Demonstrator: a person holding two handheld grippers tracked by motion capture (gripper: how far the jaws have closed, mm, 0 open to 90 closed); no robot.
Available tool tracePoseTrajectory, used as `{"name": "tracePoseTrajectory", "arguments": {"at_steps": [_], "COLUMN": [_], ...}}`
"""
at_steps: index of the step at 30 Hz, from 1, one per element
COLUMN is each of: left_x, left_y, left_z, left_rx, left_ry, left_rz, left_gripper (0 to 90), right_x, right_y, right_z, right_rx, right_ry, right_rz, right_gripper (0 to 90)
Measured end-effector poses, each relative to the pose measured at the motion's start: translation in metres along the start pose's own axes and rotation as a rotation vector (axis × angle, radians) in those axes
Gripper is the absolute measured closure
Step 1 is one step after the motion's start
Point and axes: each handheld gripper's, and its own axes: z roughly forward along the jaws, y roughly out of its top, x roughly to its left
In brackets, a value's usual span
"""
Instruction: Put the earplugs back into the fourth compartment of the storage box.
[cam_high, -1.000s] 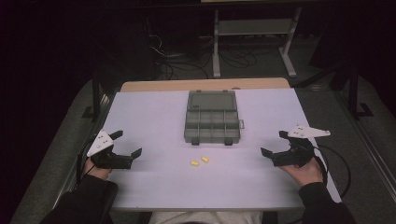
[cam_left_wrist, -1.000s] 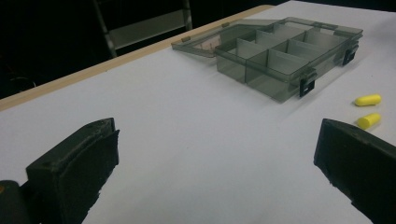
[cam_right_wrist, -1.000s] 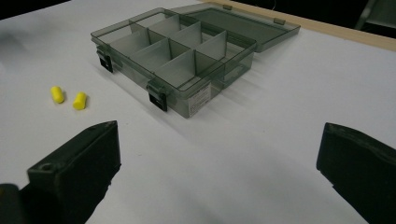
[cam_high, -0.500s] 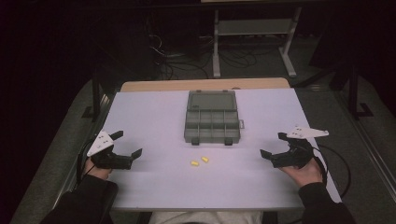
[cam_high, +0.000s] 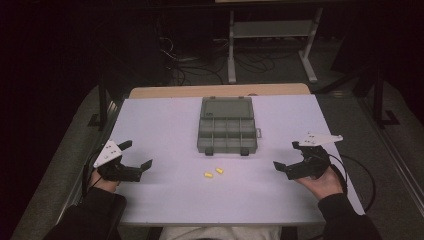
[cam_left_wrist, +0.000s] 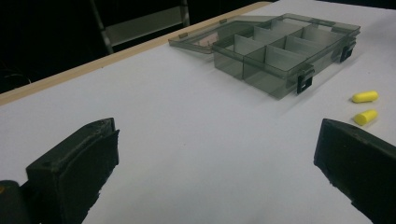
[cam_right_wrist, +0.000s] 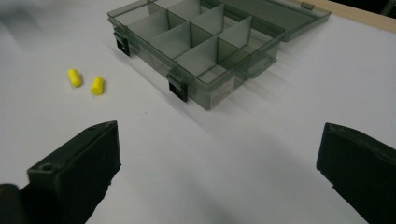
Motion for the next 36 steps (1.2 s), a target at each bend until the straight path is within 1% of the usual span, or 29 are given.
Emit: {"name": "tracePoseTrajectory", "arguments": {"at_steps": [4, 8, 9, 10, 11, 13, 14, 15, 17, 20, 21, 30, 32, 34, 36], "left_x": [0.000, 0.000, 0.000, 0.000, 0.000, 0.000, 0.000, 0.000, 0.000, 0.000, 0.000, -0.001, -0.001, -0.001, -0.001], "left_y": [0.000, 0.000, 0.000, 0.000, 0.000, 0.000, 0.000, 0.000, 0.000, 0.000, 0.000, 0.000, 0.000, 0.000, 0.000], "left_z": [0.000, 0.000, 0.000, 0.000, 0.000, 0.000, 0.000, 0.000, 0.000, 0.000, 0.000, 0.000, 0.000, 0.000, 0.000], "left_rx": [0.002, 0.002, 0.003, 0.003, 0.002, 0.002, 0.002, 0.002, 0.004, 0.004, 0.003, 0.003, 0.004, 0.004, 0.004], "left_ry": [0.003, 0.004, 0.004, 0.004, 0.004, 0.003, 0.003, 0.002, 0.002, 0.002, 0.002, -0.001, -0.001, -0.001, -0.001], "left_rz": [-0.001, 0.000, 0.000, 0.000, -0.001, 0.001, 0.001, 0.000, 0.001, 0.002, 0.002, 0.003, 0.004, 0.005, 0.005], "left_gripper": [0.0, 0.0, 0.0, 0.0, 0.0, 0.0, 0.0, 0.0, 0.0, 0.0, 0.0, 0.0, 0.0, 0.0, 0.0], "right_x": [0.004, 0.007, 0.009, 0.009, 0.012, 0.015, 0.015, 0.018, 0.021, 0.024, 0.026, 0.037, 0.039, 0.042, 0.043], "right_y": [0.010, 0.015, 0.019, 0.019, 0.023, 0.028, 0.028, 0.032, 0.036, 0.040, 0.042, 0.052, 0.053, 0.056, 0.056], "right_z": [0.001, 0.003, 0.004, 0.004, 0.006, 0.008, 0.008, 0.010, 0.014, 0.017, 0.020, 0.035, 0.037, 0.042, 0.044], "right_rx": [0.018, 0.034, 0.041, 0.041, 0.049, 0.057, 0.057, 0.064, 0.074, 0.082, 0.091, 0.124, 0.126, 0.142, 0.146], "right_ry": [0.023, 0.033, 0.038, 0.038, 0.044, 0.050, 0.050, 0.057, 0.063, 0.074, 0.083, 0.117, 0.122, 0.143, 0.145], "right_rz": [-0.020, -0.036, -0.049, -0.049, -0.066, -0.081, -0.081, -0.096, -0.114, -0.120, -0.130, -0.161, -0.162, -0.167, -0.172], "right_gripper": [0.0, 0.0, 0.0, 0.0, 0.0, 0.0, 0.0, 0.0, 0.0, 0.0, 0.0, 0.0, 0.0, 0.0, 0.0]}}
